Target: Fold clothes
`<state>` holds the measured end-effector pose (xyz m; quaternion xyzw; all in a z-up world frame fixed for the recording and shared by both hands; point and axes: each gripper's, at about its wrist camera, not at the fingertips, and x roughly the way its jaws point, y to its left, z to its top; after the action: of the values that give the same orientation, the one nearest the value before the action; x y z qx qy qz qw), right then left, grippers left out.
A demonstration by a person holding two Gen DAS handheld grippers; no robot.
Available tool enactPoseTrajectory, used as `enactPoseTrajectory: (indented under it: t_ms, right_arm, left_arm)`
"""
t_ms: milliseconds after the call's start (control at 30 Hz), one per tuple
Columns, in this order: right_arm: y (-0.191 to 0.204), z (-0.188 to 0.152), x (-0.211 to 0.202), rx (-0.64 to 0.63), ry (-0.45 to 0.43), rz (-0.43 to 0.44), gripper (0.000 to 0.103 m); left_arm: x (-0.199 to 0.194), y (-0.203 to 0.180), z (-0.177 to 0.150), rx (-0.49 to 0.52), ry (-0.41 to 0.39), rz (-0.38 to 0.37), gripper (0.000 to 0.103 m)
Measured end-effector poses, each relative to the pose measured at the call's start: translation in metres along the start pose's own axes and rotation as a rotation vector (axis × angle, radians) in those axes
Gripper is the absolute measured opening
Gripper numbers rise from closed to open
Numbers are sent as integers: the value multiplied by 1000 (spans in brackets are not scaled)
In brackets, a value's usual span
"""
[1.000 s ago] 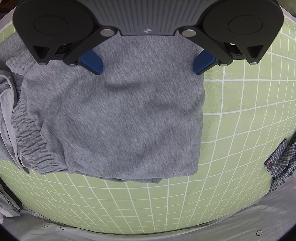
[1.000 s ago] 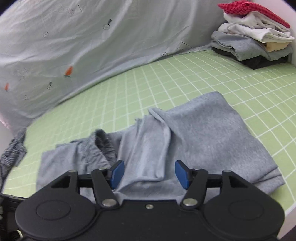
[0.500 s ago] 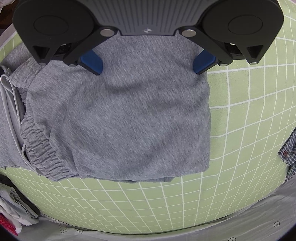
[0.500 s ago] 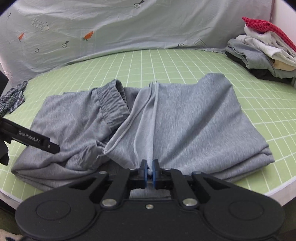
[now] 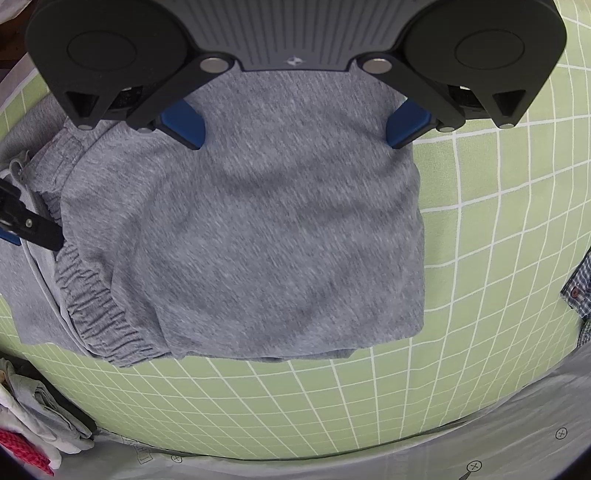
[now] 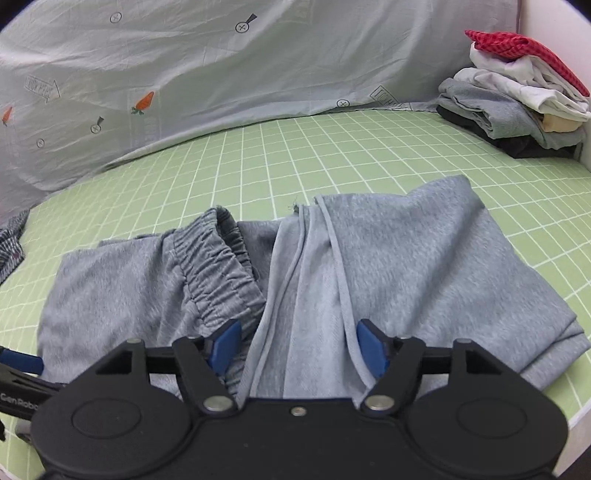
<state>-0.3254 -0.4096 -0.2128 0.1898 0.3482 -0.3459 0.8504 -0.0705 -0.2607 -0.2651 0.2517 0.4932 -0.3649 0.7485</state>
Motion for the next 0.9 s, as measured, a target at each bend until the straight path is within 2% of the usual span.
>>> enactPoseTrajectory:
  t_ms: [67,100,167,367,467,567,600,633,667,767,833,900]
  right_arm:
    - [4,0,5,-17,11,-20,60]
    - [3,-2,4,-21,11,-28,49]
    - [-1,-3,-2,-15,0,-40,9]
    - [5,-14,-44,-160,-89,-32,6]
    - [7,-27,-39,-171,-15,-2,6]
    - [0,-27,-34,-94,11,1,11]
    - [-2,-27,-32,-68,20,2,23]
    - [-5,-25,-36,-46,-2,5,44]
    - [-8,-22,-39,-23,-24,8,51]
    - [-21,-13,-46,22,-86,-11,70]
    - [-37,-8,-43,54,-101,-59,81]
    - [-56,-4,-39,85,-103,-102,81]
  left_arm:
    - [-1,1,-1,1,-6,-1,103]
    - [-1,2,-1,1,-8,-1,103]
    - [-1,1,-2,-1,-11,0,103]
    - [-2,1,-3,-5,-18,2,103]
    - [-6,-1,-5,-6,-17,3,103]
    - [-8,-2,-6,-5,-16,3,103]
    - [-9,-2,-6,-5,-18,3,103]
    - [-9,-2,-6,-5,-19,2,103]
    - [-9,-1,-6,-4,-19,2,103]
    - [-9,-3,-6,-4,-17,2,103]
    - [-10,-4,-5,-9,-9,4,103]
    - [-11,-5,-4,-15,-2,8,103]
